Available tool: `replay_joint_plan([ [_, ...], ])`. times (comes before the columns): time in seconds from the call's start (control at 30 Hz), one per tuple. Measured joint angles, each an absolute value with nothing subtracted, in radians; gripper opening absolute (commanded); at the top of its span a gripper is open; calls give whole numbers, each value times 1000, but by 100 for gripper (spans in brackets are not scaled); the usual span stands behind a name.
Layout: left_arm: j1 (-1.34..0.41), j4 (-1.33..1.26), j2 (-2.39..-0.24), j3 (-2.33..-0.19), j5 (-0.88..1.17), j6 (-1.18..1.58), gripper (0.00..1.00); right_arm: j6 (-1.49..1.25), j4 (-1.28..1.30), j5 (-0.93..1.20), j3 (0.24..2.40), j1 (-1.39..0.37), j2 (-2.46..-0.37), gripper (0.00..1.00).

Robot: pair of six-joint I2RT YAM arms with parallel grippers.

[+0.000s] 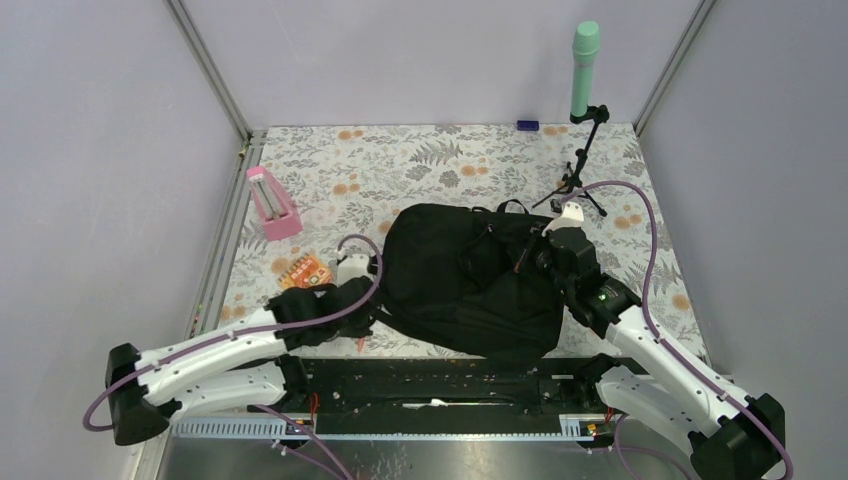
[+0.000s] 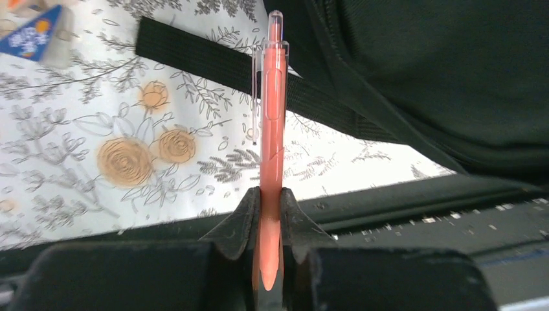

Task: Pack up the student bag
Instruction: Pick up the stationery from the center of the board, then place the stationery in the student bag.

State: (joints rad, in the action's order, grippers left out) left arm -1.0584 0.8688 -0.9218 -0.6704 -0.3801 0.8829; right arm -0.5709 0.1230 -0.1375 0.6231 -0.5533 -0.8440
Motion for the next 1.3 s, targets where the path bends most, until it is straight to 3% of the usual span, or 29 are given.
replay_joint_plan([
  [0.27,-1058,1019,-862,-1005,-337,749,0,-574,125,-113,623,-550,-841,0],
  [0.47,-1058,883,-1208,-1396,-134,540,0,-581,140,-80,624,-548,-833,0],
  [0.6,-1056,804,-1441,-1542,31,452,0,-583,158,-66,624,-547,-807,0],
  [0.9,-1002,794,-1594,-1533,261,398,0,-585,205,-58,645,-547,-780,0],
  [1.3,-921,734,-1672,-1469,337,392,0,-593,238,-35,661,-547,-762,0],
])
